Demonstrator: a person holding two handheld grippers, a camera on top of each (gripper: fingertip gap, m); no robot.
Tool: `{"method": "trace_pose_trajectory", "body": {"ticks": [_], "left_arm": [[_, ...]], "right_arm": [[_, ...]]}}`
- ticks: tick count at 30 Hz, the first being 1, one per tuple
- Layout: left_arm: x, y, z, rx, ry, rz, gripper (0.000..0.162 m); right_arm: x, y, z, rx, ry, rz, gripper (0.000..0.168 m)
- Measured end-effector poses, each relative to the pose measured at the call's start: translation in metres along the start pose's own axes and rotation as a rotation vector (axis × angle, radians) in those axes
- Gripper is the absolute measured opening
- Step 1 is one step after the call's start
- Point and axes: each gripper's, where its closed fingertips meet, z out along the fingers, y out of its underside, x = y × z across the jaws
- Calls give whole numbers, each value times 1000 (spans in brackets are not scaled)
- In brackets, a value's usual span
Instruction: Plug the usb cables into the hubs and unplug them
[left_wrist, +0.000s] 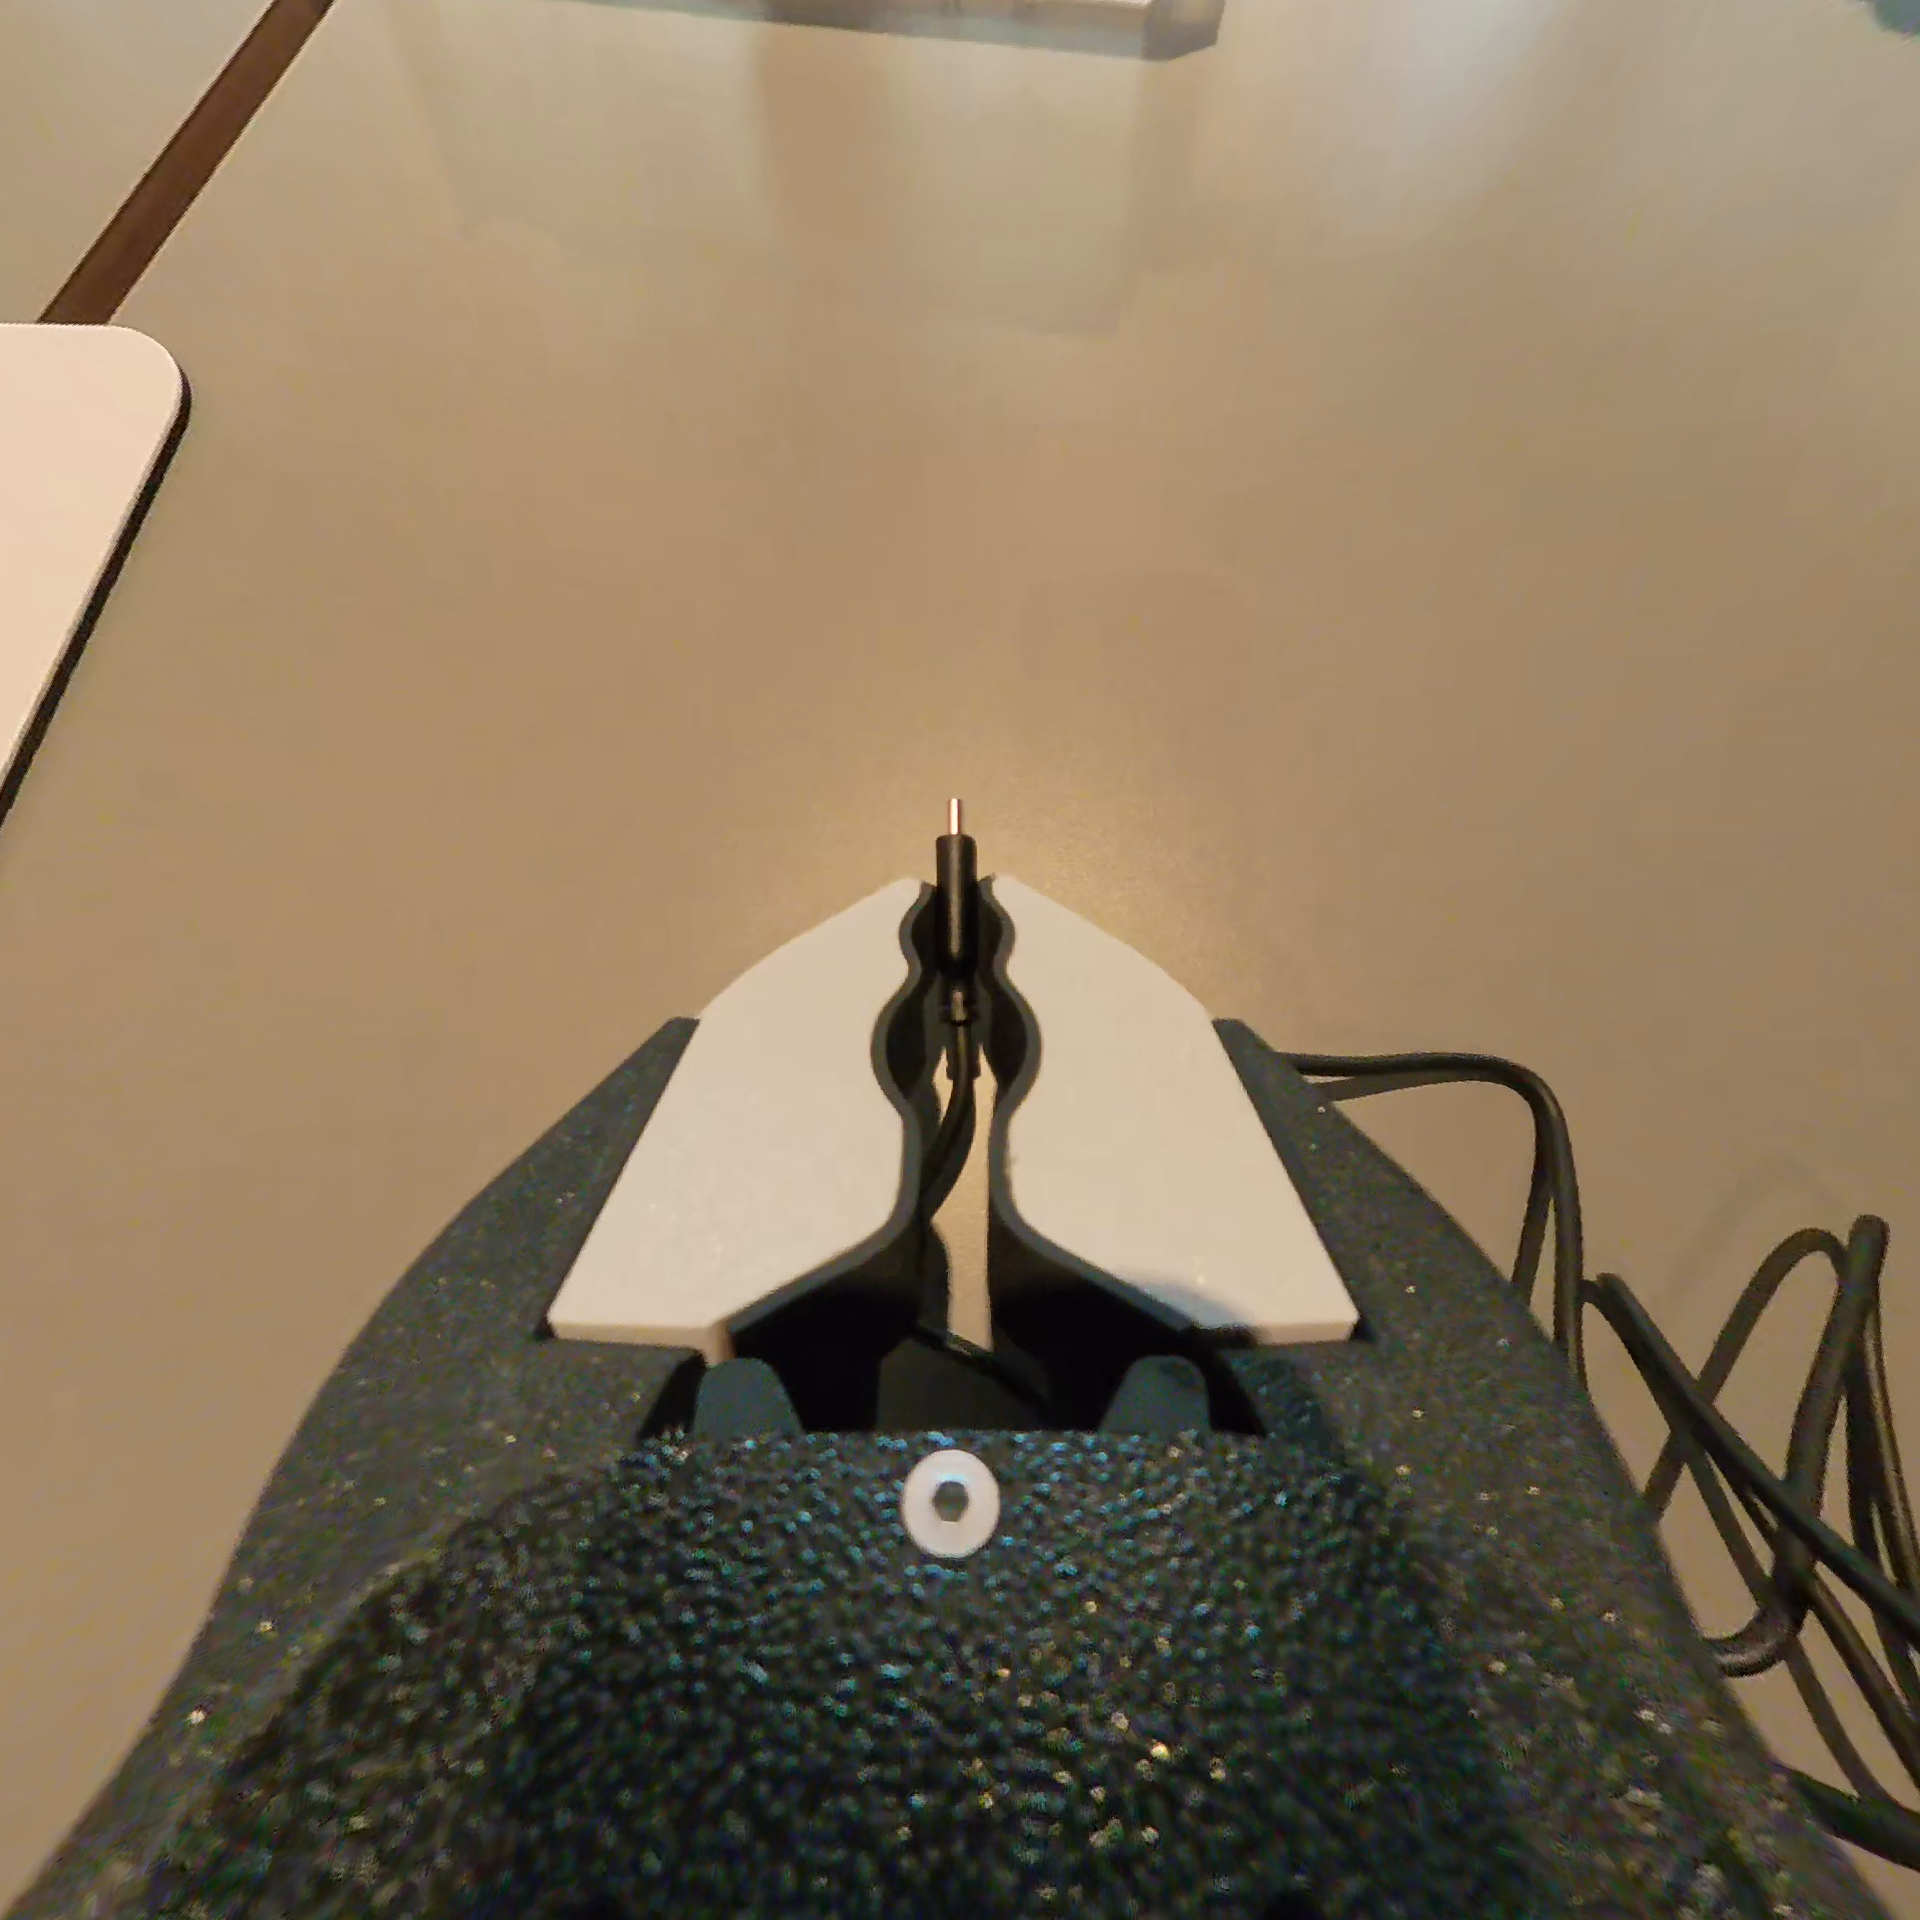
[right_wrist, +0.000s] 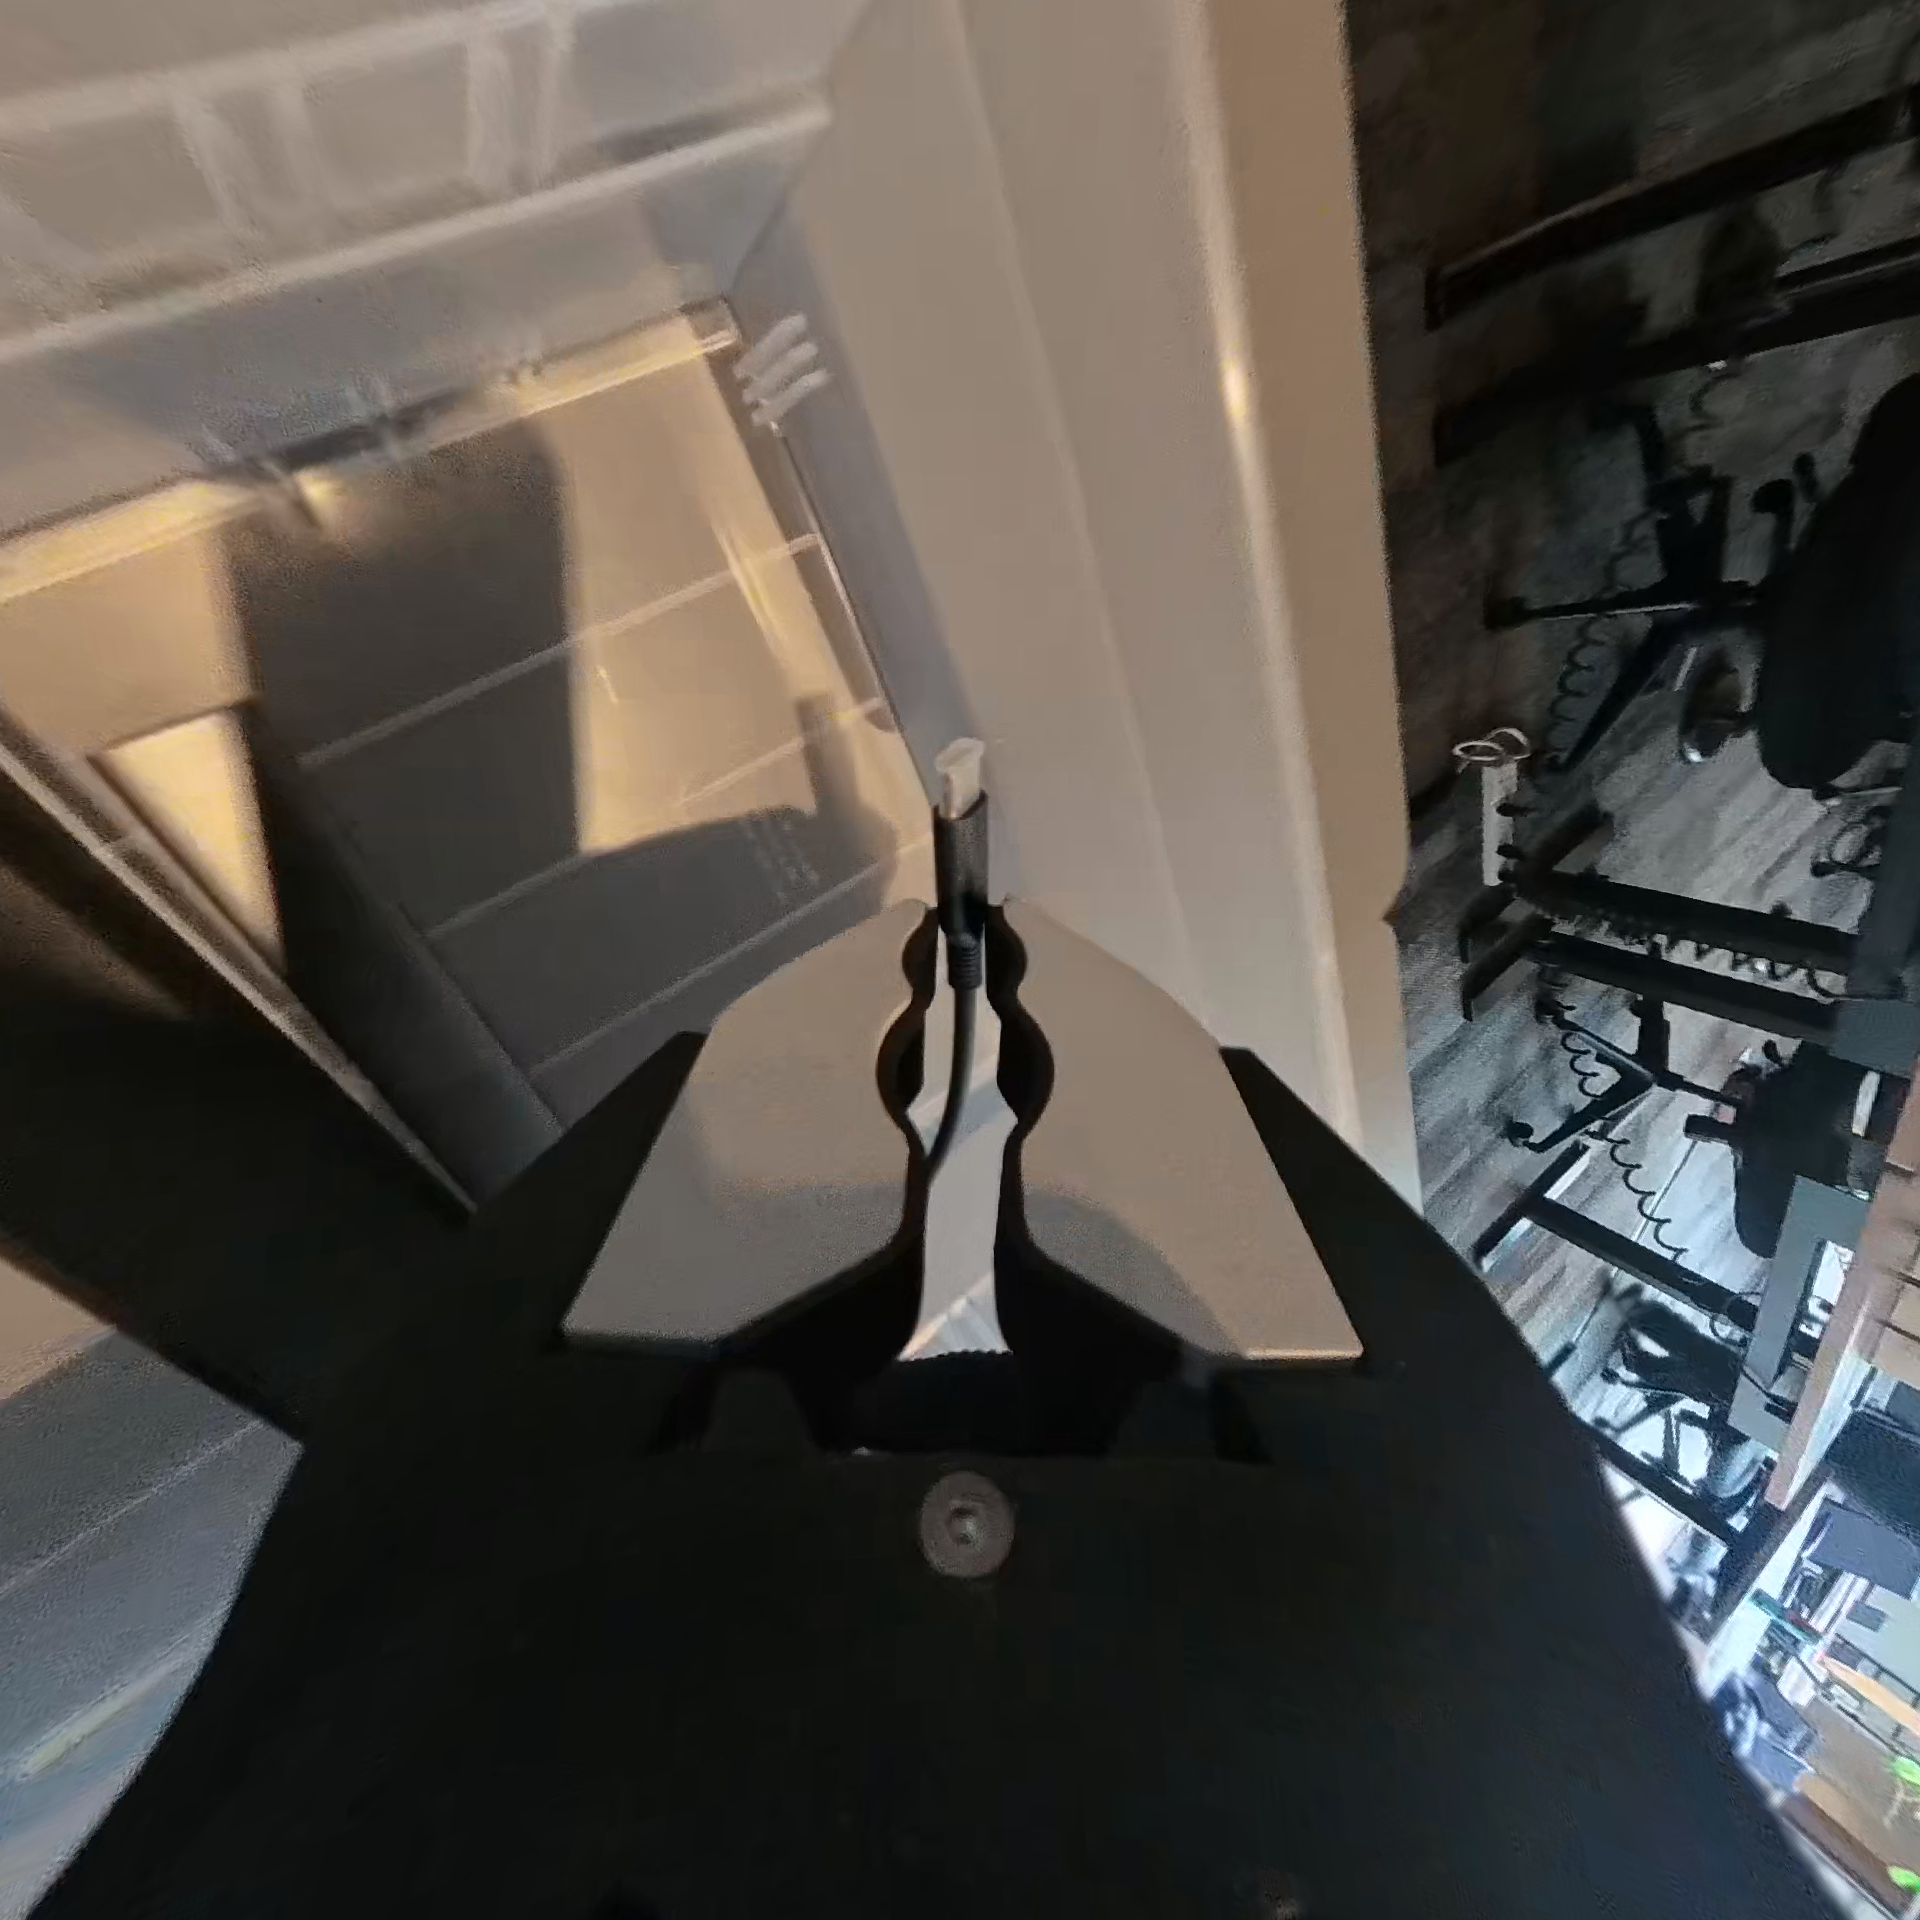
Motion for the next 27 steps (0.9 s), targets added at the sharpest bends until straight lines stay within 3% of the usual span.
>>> {"method": "trace_pose_trajectory", "body": {"ticks": [2, 6, 11, 14, 18, 22, 25, 27], "left_arm": [[0, 0, 0, 4, -4, 1, 6], [-1, -1, -2, 14, -7, -2, 6], [-1, -2, -2, 19, -1, -5, 6], [-2, -4, -4, 36, -4, -16, 6], [-5, -7, -8, 73, 0, -43, 6], [-8, -10, -11, 104, -9, -64, 6], [-9, -14, -14, 135, -14, -70, 6], [-7, -20, -16, 173, -6, -80, 6]], "right_arm": [[-7, -5, 6, -41, -33, -33, 9], [-16, -10, 10, -111, -72, -75, 31], [-22, -12, 0, -56, -118, -17, 50], [-8, -18, -24, 48, -6, 36, 51], [-6, -41, -90, 251, 205, 159, 51], [-83, -97, -169, 462, 259, 146, 42], [-177, -152, -201, 629, 94, 149, 36], [-238, -181, -201, 677, -58, 147, 35]]}}
